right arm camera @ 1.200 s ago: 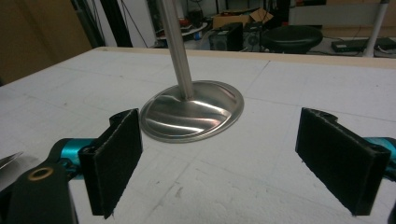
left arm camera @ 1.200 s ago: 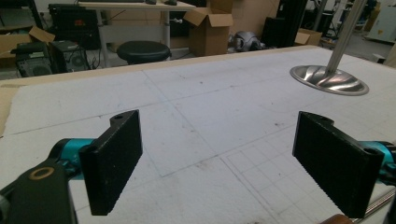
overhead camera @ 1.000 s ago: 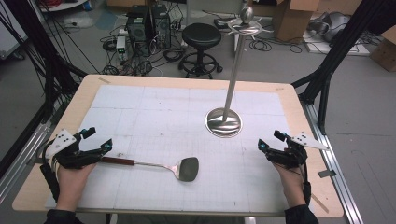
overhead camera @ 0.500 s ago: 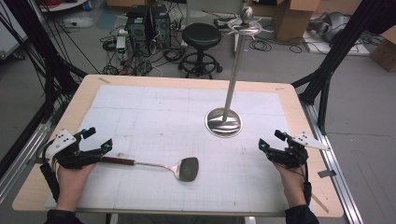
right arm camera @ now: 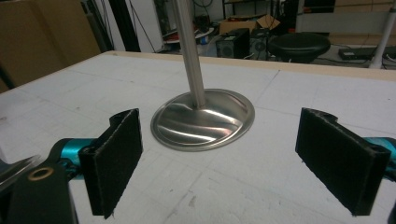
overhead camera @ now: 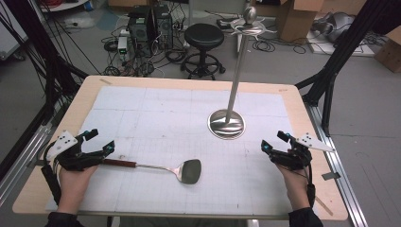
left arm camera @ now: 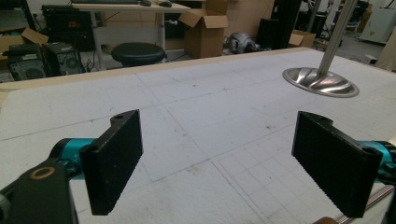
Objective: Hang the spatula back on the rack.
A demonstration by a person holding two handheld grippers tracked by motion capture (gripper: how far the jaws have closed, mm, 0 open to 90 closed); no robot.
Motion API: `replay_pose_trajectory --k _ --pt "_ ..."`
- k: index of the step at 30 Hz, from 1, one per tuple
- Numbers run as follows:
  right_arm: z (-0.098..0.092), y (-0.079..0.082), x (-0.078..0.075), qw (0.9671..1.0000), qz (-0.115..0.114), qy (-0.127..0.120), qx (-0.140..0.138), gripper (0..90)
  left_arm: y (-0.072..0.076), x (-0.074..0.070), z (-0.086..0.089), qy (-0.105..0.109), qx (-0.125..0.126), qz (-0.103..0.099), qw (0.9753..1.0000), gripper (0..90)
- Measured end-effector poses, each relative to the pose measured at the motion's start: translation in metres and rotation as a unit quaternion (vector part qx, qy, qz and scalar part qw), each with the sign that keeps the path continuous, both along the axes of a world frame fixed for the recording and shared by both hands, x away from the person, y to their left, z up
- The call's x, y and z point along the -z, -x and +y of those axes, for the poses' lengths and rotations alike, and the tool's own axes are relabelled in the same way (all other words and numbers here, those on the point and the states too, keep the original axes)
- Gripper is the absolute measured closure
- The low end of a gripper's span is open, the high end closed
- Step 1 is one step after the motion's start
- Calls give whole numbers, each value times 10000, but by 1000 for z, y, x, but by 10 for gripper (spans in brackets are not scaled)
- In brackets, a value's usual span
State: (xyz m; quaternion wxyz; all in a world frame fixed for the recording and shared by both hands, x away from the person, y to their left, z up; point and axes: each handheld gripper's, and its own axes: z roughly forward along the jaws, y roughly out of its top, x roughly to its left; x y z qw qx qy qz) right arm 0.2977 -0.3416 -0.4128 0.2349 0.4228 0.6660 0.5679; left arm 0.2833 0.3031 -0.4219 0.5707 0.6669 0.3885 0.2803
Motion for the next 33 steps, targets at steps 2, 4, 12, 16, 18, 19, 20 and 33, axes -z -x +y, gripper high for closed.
replay_pose_trajectory --k 2,4,12,16,18,19,20,33 --pt "1 0 -2 10000 -24 7 -20 142 0 0 1 18 -11 -19 10000 169" --pt "4 -1 -6 10000 -49 -20 -65 142 0 -1 3 63 -33 -27 10000 169" --pt "25 -6 -23 9984 -206 94 -518 142 4 -6 4 57 -33 -48 10000 169" --pt "40 -9 -30 9967 -228 77 -780 141 5 -8 4 97 6 -66 9999 169" --pt "49 -10 -33 9957 -237 132 -890 141 5 -8 5 96 10 -49 9999 169" --pt "54 -12 -34 9949 -253 152 -962 141 5 -8 5 97 13 -44 9999 169" --pt "60 -13 -35 9943 -260 150 -1022 141 5 -8 5 100 17 -44 9999 169" --pt "140 -31 -40 9751 -125 469 -2162 144 5 -8 4 111 88 10 9999 169"
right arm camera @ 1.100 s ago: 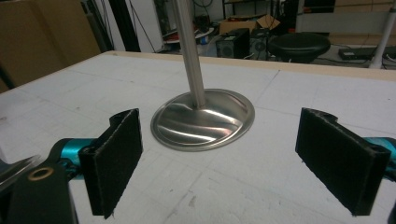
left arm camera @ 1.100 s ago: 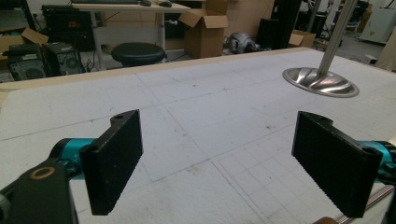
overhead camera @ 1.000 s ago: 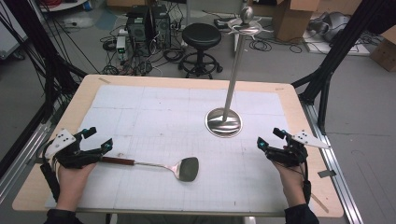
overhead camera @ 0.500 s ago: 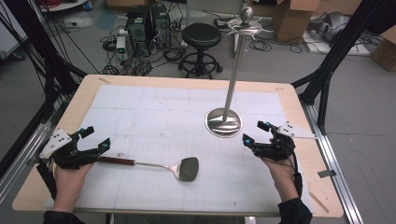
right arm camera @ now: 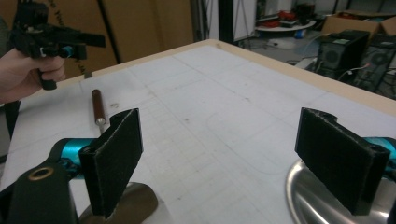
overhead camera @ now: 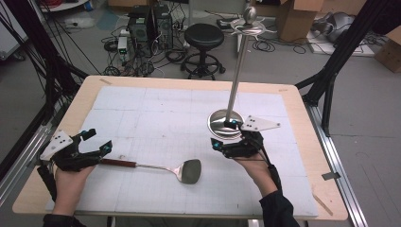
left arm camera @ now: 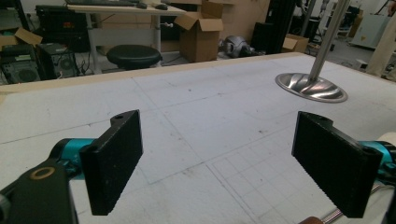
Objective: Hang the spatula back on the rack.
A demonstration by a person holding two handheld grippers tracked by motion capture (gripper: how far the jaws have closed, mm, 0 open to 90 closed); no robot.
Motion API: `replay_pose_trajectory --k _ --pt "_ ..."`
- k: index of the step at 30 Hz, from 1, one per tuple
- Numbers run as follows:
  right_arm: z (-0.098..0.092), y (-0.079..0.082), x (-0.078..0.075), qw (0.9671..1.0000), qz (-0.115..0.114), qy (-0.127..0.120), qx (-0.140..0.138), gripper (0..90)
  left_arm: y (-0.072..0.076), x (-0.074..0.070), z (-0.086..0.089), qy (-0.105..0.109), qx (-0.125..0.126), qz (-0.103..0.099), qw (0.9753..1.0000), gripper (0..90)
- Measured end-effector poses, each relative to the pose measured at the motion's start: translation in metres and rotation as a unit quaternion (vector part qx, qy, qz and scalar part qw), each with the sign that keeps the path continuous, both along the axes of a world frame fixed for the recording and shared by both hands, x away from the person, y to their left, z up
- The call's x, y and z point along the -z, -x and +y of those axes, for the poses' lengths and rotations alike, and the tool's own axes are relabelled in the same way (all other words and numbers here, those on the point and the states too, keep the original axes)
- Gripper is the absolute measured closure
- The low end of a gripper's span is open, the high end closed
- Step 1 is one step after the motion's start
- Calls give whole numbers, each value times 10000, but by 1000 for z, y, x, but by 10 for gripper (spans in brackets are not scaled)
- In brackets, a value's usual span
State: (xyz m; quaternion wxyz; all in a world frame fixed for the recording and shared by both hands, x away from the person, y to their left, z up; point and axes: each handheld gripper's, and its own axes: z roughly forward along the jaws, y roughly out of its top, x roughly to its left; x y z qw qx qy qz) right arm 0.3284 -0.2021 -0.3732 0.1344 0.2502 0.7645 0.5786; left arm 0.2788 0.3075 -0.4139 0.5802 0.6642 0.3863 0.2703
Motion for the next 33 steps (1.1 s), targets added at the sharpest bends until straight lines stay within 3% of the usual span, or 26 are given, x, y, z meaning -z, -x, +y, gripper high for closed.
replay_pose_trajectory --k 10,13,19,24,25,27,33 --pt "51 -8 -1 9984 92 176 -527 144 0 0 -1 43 31 1 10000 169" --pt "71 -10 2 9966 185 371 -707 144 0 0 -1 49 37 11 10000 169" --pt "93 -12 3 9939 238 484 -967 147 -1 0 -1 35 54 28 10000 169" --pt "115 -12 10 9889 368 752 -1229 149 -1 0 -1 21 62 38 10000 169" --pt "124 -11 11 9862 399 898 -1336 153 -1 0 -1 23 59 40 10000 169" --pt "128 -10 12 9849 416 979 -1364 158 -1 1 -1 19 62 43 10000 169" --pt "153 -8 19 9750 502 1414 -1642 174 -1 1 -1 0 84 60 9999 169"
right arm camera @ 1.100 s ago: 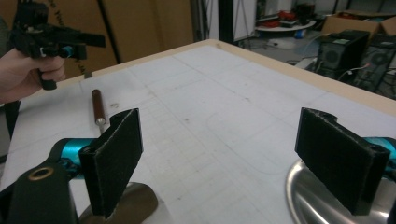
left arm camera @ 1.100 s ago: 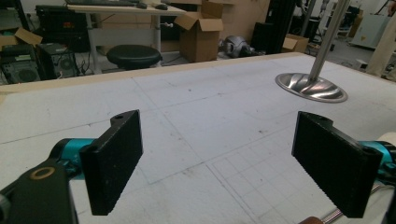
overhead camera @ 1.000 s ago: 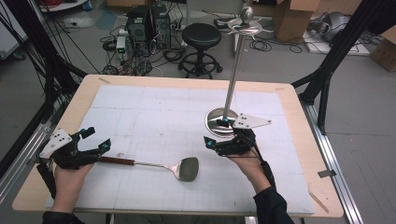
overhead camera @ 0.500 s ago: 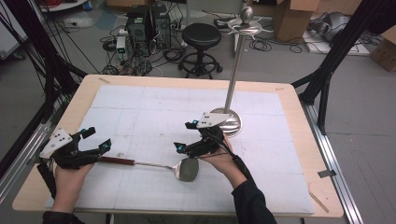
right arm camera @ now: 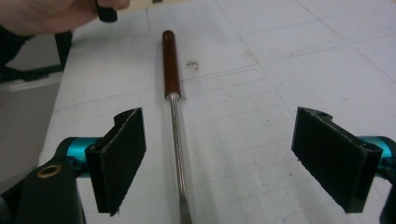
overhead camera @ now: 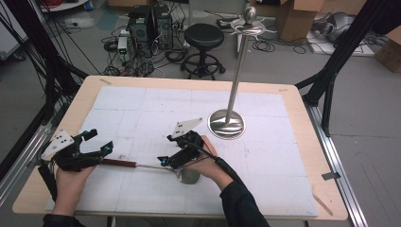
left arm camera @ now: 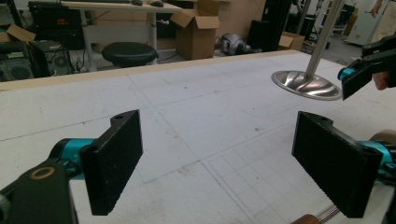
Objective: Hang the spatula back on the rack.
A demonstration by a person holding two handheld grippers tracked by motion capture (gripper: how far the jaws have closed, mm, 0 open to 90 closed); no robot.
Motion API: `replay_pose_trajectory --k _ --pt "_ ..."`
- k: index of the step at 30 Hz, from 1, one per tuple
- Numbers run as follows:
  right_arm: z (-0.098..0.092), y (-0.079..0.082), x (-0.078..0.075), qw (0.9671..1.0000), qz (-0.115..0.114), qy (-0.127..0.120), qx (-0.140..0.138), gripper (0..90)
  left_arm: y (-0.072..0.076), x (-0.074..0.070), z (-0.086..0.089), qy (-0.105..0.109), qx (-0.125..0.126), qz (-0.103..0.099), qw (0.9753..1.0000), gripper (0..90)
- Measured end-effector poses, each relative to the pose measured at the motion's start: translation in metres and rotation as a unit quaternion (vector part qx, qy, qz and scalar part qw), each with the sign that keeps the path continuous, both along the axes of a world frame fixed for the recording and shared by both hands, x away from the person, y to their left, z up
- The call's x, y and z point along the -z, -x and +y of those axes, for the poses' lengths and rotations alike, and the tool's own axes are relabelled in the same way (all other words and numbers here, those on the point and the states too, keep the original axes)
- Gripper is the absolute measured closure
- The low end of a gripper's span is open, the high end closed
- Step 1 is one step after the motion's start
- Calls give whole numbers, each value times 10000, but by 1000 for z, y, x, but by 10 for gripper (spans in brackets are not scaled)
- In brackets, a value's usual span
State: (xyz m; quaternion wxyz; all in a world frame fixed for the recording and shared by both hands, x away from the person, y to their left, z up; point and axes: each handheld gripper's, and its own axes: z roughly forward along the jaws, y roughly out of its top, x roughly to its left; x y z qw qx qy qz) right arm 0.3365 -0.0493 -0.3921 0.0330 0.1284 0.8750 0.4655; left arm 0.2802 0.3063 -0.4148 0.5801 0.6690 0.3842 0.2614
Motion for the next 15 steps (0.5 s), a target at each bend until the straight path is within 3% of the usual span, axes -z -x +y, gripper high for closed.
replay_pose_trajectory --k 7,15 --pt "20 1 14 9983 79 528 -213 238 1 0 0 -2 0 -3 10000 168" --pt "33 3 27 9932 142 1061 -469 379 0 0 0 -35 -2 11 10000 168"
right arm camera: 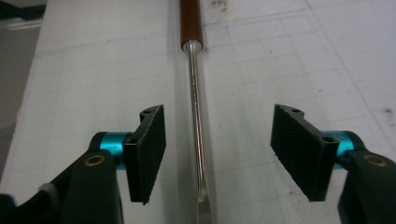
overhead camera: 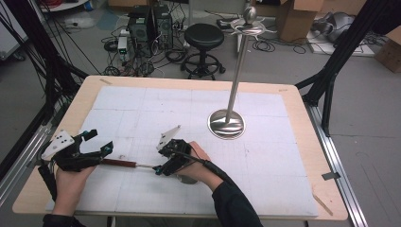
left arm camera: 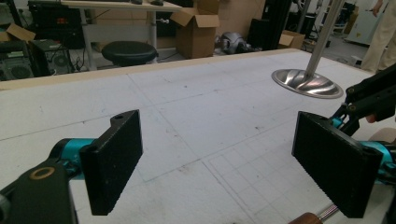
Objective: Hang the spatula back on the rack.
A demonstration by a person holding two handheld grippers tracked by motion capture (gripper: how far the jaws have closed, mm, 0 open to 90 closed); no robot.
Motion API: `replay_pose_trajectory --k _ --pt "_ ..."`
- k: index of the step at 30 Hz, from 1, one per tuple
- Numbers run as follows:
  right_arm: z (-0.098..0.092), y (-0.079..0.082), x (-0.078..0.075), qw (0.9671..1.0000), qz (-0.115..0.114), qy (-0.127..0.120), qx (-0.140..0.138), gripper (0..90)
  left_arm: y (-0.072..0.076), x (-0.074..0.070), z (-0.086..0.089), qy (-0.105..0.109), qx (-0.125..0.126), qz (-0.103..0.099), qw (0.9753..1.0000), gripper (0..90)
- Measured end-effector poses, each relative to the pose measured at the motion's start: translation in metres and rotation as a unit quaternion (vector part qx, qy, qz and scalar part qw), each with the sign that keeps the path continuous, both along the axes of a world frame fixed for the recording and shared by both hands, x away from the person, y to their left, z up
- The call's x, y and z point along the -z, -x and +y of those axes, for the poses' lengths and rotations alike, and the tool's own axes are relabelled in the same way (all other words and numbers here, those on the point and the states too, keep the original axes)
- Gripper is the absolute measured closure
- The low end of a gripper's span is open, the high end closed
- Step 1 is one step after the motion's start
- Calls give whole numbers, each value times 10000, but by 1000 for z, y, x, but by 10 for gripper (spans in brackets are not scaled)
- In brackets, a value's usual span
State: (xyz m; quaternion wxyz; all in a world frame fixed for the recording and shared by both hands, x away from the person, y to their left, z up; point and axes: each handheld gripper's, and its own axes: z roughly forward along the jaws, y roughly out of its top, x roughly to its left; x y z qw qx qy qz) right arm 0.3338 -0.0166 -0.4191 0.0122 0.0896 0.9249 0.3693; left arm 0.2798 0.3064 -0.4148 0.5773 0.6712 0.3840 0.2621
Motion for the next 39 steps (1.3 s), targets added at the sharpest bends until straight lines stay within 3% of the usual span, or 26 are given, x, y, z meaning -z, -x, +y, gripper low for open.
replay_pose_trajectory --k 5,10,15,21,22,27,39 --pt "6 2 8 9991 4 414 -131 478 0 0 0 -11 -4 6 10000 168" --pt "8 2 11 9984 59 539 -178 558 0 0 0 -24 -1 9 10000 168" --pt "11 1 10 9977 -24 663 -160 633 0 0 0 -20 -10 9 10000 168" --pt "15 5 9 9962 -124 757 -417 788 0 1 0 -34 -9 25 10000 168" --pt "16 7 8 9959 -26 830 -350 799 0 1 0 -35 -8 28 10000 168" --pt "19 7 6 9945 2 990 -342 840 0 0 -1 -30 -4 25 10000 169" --pt "19 6 4 9944 76 986 -362 853 2 -1 1 24 -14 -11 10000 169"
